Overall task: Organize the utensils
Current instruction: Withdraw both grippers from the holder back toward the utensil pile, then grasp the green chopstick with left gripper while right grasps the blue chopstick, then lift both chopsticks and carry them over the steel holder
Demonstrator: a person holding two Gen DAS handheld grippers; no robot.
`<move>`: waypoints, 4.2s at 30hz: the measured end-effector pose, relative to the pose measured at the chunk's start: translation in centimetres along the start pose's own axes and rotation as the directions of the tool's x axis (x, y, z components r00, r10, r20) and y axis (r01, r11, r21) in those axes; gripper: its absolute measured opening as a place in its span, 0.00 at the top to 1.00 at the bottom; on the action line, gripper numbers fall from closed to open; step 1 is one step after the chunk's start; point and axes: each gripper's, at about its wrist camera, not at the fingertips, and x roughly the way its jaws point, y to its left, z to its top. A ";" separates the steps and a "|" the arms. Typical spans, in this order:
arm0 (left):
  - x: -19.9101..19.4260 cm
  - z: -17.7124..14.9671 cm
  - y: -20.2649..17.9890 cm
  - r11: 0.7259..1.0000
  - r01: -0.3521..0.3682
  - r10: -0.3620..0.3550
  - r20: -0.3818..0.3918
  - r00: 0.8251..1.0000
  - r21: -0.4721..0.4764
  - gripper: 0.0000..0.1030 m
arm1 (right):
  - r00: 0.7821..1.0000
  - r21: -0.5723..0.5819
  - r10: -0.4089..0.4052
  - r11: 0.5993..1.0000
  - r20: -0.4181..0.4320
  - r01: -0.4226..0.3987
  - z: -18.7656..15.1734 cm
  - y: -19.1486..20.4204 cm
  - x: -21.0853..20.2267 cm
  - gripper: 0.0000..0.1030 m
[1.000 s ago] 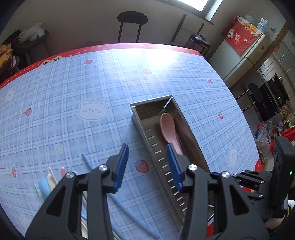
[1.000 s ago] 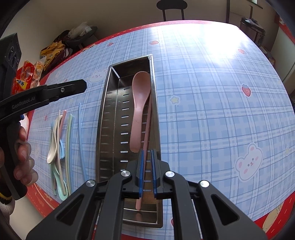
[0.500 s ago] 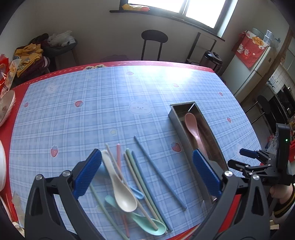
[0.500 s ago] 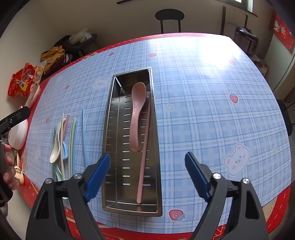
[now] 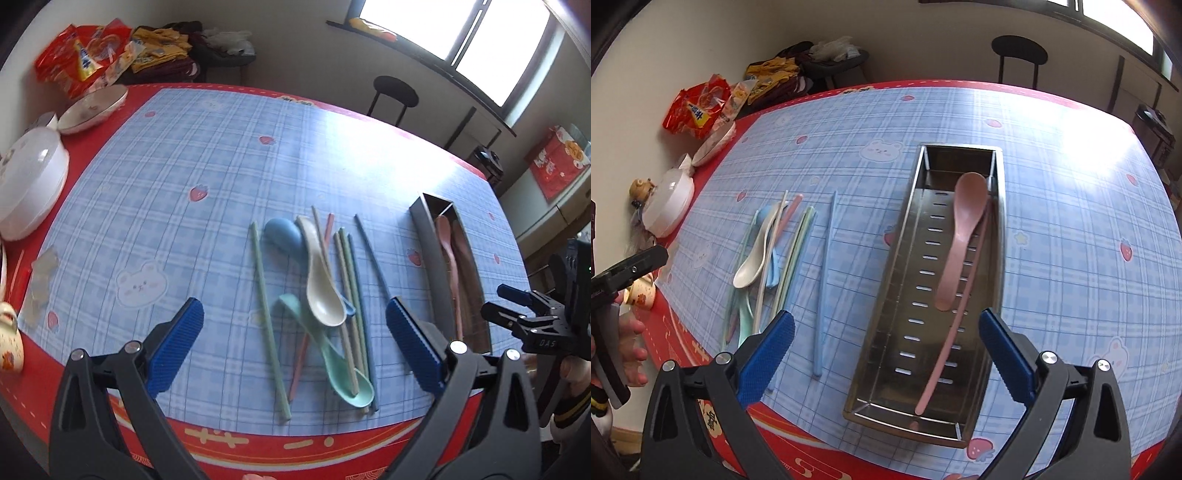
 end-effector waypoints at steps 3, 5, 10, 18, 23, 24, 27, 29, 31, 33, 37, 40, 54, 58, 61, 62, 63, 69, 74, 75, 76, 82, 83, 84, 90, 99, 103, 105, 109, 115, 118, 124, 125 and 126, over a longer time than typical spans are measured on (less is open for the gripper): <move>1.0 -1.7 1.3 1.000 -0.019 0.019 -0.027 0.999 -0.011 0.05 | 0.999 -0.033 0.031 0.999 -0.030 -0.032 0.5 1.8 0.9 0.05; 2.0 -2.3 2.5 1.000 0.006 -0.007 -0.063 0.998 -0.019 0.05 | 0.999 -0.054 0.021 0.998 -0.044 -0.023 0.7 3.1 1.4 0.06; 4.4 -3.0 4.8 0.998 -0.011 0.003 -0.147 0.989 -0.055 0.05 | 0.996 -0.092 -0.022 0.996 -0.087 0.014 1.3 5.4 3.0 0.05; 6.7 -3.5 6.7 0.997 0.026 -0.037 -0.150 0.988 -0.076 0.06 | 0.991 -0.075 -0.064 0.996 -0.118 0.055 1.9 5.8 5.3 0.11; 7.5 -3.0 6.5 0.996 0.067 -0.074 -0.140 0.987 -0.054 0.10 | 0.984 -0.114 -0.069 0.992 -0.165 0.051 2.3 6.3 6.9 0.33; 7.6 -2.7 6.2 0.996 0.070 -0.076 -0.136 0.988 -0.049 0.13 | 0.983 -0.126 -0.067 0.991 -0.172 0.045 2.4 6.6 7.2 0.36; 8.2 -2.2 5.5 0.996 0.074 -0.079 -0.141 0.987 -0.040 0.28 | 0.980 -0.164 -0.076 0.985 -0.184 0.046 2.8 7.4 8.2 0.45; 8.5 -2.2 5.0 0.997 0.071 -0.075 -0.141 0.987 -0.036 0.30 | 0.978 -0.174 -0.078 0.984 -0.194 0.045 3.1 7.7 8.9 0.52; 8.8 -2.1 4.5 0.997 0.074 -0.077 -0.139 0.987 -0.029 0.35 | 0.977 -0.177 -0.087 0.983 -0.197 0.052 3.3 7.9 9.6 0.56; 9.0 -2.1 4.0 0.998 0.062 -0.064 -0.138 0.988 -0.016 0.42 | 0.975 -0.172 -0.091 0.983 -0.204 0.056 3.4 8.0 10.3 0.59; 9.5 -2.0 3.1 0.999 0.042 -0.042 -0.132 0.990 -0.002 0.49 | 0.967 -0.178 -0.117 0.981 -0.226 0.077 3.2 8.2 11.9 0.66; 9.6 -2.3 2.5 1.000 0.027 -0.025 -0.126 0.992 0.015 0.50 | 0.969 -0.196 -0.141 0.975 -0.205 0.101 3.1 8.7 11.9 0.67; 10.8 -3.8 -1.6 0.974 -0.137 0.154 -0.086 0.984 0.180 0.44 | 0.974 -0.208 -0.165 0.969 -0.155 0.131 2.0 9.1 11.7 0.74; 10.8 -3.7 -1.4 0.976 -0.159 0.172 -0.078 0.982 0.148 0.53 | 0.975 -0.212 -0.160 0.969 -0.155 0.125 2.0 9.2 11.7 0.87; 10.4 -3.6 -0.5 0.977 -0.175 0.185 -0.073 0.980 0.123 0.70 | 0.975 -0.214 -0.159 0.969 -0.155 0.124 1.9 9.5 11.6 0.92; 10.3 -3.5 -0.1 0.977 -0.180 0.188 -0.073 0.979 0.111 0.78 | 0.975 -0.213 -0.158 0.969 -0.156 0.123 1.9 9.4 11.5 0.92; 10.1 -3.5 0.5 0.979 -0.178 0.185 -0.073 0.980 0.096 0.81 | 0.976 -0.210 -0.155 0.970 -0.156 0.121 1.9 9.3 11.4 0.93; 9.5 -3.3 4.2 0.996 -0.040 0.032 -0.090 0.995 -0.081 0.89 | 0.977 -0.205 -0.147 0.972 -0.155 0.113 2.1 9.1 11.4 0.94; 9.3 -3.7 4.7 0.998 -0.013 0.007 -0.078 0.997 -0.068 0.89 | 0.978 -0.195 -0.134 0.975 -0.158 0.102 2.1 8.9 11.4 0.94; 9.3 -3.8 4.7 0.998 -0.014 0.009 -0.075 0.997 -0.062 0.89 | 0.978 -0.199 -0.138 0.974 -0.156 0.105 2.1 9.0 11.3 0.94; 9.2 -3.8 4.7 0.998 -0.015 0.010 -0.073 0.997 -0.059 0.89 | 0.978 -0.204 -0.141 0.973 -0.155 0.108 2.2 9.0 11.3 0.94; 9.3 -3.8 4.8 0.996 -0.012 0.004 -0.081 0.997 -0.093 0.89 | 0.979 -0.186 -0.127 0.978 -0.159 0.097 2.2 8.9 11.4 0.94; 9.3 -3.7 4.9 0.995 -0.011 0.002 -0.085 0.996 -0.104 0.89 | 0.979 -0.183 -0.128 0.978 -0.160 0.098 2.2 8.8 11.4 0.94; 9.3 -3.6 5.0 0.994 -0.011 0.000 -0.090 0.996 -0.113 0.89 | 0.978 -0.184 -0.131 0.978 -0.160 0.101 2.2 8.8 11.4 0.94; 9.3 -3.4 5.5 0.992 -0.012 -0.001 -0.100 0.995 -0.128 0.89 | 0.981 -0.164 -0.137 0.980 -0.136 0.115 2.1 8.9 11.3 0.94; 7.8 -2.8 5.8 0.993 -0.033 0.024 -0.086 0.996 -0.112 0.90 | 0.998 -0.109 -0.050 0.993 -0.045 0.045 1.3 8.3 8.5 0.94; 4.1 -1.9 5.5 0.995 0.017 -0.019 -0.018 1.000 -0.100 0.90 | 1.000 -0.076 -0.006 0.997 0.013 0.007 0.9 8.2 5.6 0.94; 2.2 -1.4 5.2 0.995 0.040 -0.039 0.010 0.999 -0.096 0.90 | 0.999 -0.048 0.018 0.999 0.036 -0.016 0.6 7.8 4.1 0.94; 0.0 -0.8 4.1 0.994 0.064 -0.062 0.024 0.998 -0.087 0.90 | 0.997 -0.015 0.008 1.000 0.071 -0.007 0.4 6.3 1.7 0.94; -0.5 0.0 0.1 0.994 0.102 -0.101 0.016 0.995 -0.029 0.90 | 0.995 0.085 -0.039 0.996 0.092 0.031 -0.4 2.1 -1.3 0.94; 0.2 0.5 -2.2 0.991 0.132 -0.132 -0.015 0.991 0.011 0.90 | 0.993 0.126 -0.063 0.991 0.096 0.051 -1.0 0.0 -2.0 0.94; 2.3 1.1 -7.0 0.975 0.210 -0.203 -0.096 0.974 0.069 0.90 | 0.991 0.198 -0.092 0.978 0.095 0.072 -1.9 -3.3 -2.5 0.94; 2.8 1.1 -7.8 0.973 0.219 -0.210 -0.109 0.972 0.076 0.90 | 0.992 0.211 -0.092 0.975 0.090 0.071 -2.0 -3.8 -2.3 0.94; 3.3 1.1 -8.7 0.970 0.231 -0.220 -0.122 0.968 0.082 0.90 | 0.992 0.226 -0.090 0.972 0.085 0.069 -2.0 -4.4 -2.2 0.94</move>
